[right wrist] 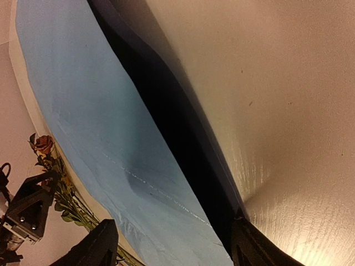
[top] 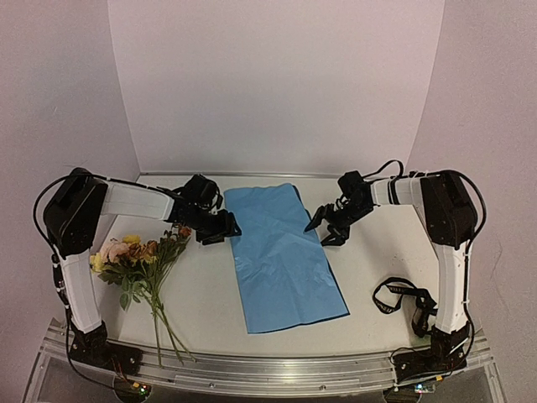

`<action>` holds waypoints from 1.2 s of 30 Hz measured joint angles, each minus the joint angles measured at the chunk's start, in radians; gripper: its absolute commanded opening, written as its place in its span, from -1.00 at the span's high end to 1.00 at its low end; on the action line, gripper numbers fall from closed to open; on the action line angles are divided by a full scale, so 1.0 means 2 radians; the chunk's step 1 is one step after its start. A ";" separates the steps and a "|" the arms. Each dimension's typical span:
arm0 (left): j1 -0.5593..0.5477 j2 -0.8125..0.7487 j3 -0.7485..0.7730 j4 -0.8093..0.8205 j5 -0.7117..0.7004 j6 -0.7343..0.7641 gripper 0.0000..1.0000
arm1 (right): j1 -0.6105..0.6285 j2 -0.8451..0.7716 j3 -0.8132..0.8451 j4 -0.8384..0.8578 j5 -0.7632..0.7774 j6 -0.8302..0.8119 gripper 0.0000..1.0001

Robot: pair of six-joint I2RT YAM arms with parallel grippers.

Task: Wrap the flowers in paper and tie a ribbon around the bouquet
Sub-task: Pick up the folded wrapping paper from the center of the board.

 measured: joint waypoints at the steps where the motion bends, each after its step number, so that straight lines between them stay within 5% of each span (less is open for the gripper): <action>1: 0.000 0.007 0.001 -0.002 0.000 0.000 -0.19 | 0.000 0.000 0.000 0.001 -0.003 0.002 -0.22; 13: -0.002 0.060 0.035 -0.003 0.015 -0.007 -0.14 | 0.000 0.000 0.000 0.026 -0.026 0.025 0.97; 23: -0.002 0.059 0.040 0.002 0.027 -0.011 -0.37 | 0.000 -0.037 -0.002 -0.011 -0.014 0.015 1.00; 36: 0.001 -0.012 0.041 -0.003 0.038 -0.010 -0.49 | -0.001 -0.197 0.095 -0.334 0.101 -0.204 1.00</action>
